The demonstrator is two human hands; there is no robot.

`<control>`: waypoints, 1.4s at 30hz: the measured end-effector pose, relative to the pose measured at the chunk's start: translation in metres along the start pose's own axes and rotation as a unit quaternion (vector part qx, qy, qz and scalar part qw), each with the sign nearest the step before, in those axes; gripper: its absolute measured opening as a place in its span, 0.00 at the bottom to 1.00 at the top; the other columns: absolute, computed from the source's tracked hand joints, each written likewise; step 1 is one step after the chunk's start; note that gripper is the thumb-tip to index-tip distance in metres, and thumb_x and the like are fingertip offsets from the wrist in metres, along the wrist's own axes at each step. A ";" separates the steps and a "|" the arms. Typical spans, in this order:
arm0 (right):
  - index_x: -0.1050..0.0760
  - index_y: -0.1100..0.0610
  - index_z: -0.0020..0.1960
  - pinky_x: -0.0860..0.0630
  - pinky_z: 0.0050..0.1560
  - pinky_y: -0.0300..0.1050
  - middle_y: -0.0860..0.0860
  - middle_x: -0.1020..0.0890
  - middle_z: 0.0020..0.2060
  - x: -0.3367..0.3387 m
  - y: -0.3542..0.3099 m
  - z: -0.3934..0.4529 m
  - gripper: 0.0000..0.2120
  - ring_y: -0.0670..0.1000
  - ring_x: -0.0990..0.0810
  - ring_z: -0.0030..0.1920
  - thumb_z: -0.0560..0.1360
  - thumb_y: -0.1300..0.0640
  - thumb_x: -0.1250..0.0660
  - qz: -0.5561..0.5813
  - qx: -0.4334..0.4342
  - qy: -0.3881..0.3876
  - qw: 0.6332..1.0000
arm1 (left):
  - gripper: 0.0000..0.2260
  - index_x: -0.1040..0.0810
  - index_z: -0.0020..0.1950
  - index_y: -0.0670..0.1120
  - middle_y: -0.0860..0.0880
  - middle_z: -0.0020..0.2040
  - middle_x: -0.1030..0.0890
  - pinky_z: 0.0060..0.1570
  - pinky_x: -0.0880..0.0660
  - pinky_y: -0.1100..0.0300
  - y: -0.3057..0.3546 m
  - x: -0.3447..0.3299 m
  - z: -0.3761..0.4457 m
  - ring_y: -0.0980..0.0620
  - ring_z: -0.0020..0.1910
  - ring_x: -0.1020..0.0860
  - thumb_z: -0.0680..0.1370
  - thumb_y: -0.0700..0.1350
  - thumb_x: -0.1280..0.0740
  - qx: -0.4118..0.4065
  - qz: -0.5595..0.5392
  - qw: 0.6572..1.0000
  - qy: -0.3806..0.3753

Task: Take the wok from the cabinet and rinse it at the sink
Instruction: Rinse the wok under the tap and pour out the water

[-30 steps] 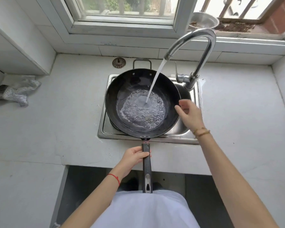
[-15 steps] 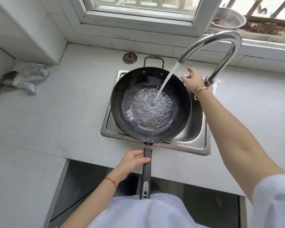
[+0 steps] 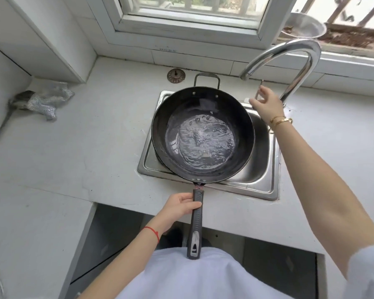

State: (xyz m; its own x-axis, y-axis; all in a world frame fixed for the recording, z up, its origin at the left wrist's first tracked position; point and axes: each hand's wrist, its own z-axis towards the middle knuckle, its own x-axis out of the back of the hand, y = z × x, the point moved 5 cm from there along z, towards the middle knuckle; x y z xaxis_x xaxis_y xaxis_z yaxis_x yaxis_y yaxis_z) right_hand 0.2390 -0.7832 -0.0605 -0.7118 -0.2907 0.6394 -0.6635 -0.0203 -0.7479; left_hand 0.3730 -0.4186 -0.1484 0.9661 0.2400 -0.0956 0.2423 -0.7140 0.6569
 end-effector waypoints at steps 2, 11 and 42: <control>0.31 0.59 0.72 0.27 0.65 0.43 0.53 0.22 0.65 -0.001 0.003 -0.034 0.26 0.50 0.21 0.60 0.76 0.54 0.32 0.009 0.014 0.018 1.000 | 0.17 0.22 0.63 0.42 0.48 0.55 0.17 0.42 0.23 0.71 0.000 -0.001 0.000 0.57 0.53 0.19 0.75 0.41 0.27 -0.001 0.004 1.000 0.002; 0.25 0.61 0.63 0.22 0.59 0.52 0.55 0.19 0.54 -0.052 0.037 -0.223 0.17 0.53 0.21 0.54 0.75 0.58 0.30 -0.026 0.059 0.079 0.995 | 0.17 0.23 0.64 0.39 0.43 0.58 0.17 0.43 0.22 0.69 -0.003 -0.002 -0.001 0.52 0.52 0.18 0.77 0.41 0.30 -0.024 0.030 0.999 0.005; 0.25 0.56 0.43 0.25 0.23 0.40 0.52 0.23 0.31 -0.158 0.019 -0.362 0.05 0.51 0.23 0.27 0.77 0.58 0.37 0.078 -0.207 0.002 0.975 | 0.13 0.24 0.63 0.34 0.43 0.52 0.17 0.45 0.20 0.64 0.001 -0.021 -0.020 0.50 0.51 0.18 0.79 0.35 0.35 -0.011 -0.110 0.988 -0.107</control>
State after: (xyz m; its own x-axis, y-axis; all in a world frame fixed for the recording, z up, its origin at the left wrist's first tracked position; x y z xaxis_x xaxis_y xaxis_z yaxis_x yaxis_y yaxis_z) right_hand 0.2559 -0.3912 -0.1113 -0.8115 -0.2565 0.5250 -0.5832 0.4128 -0.6997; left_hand 0.3507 -0.4113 -0.1313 0.8877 0.2413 -0.3922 0.4486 -0.6452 0.6184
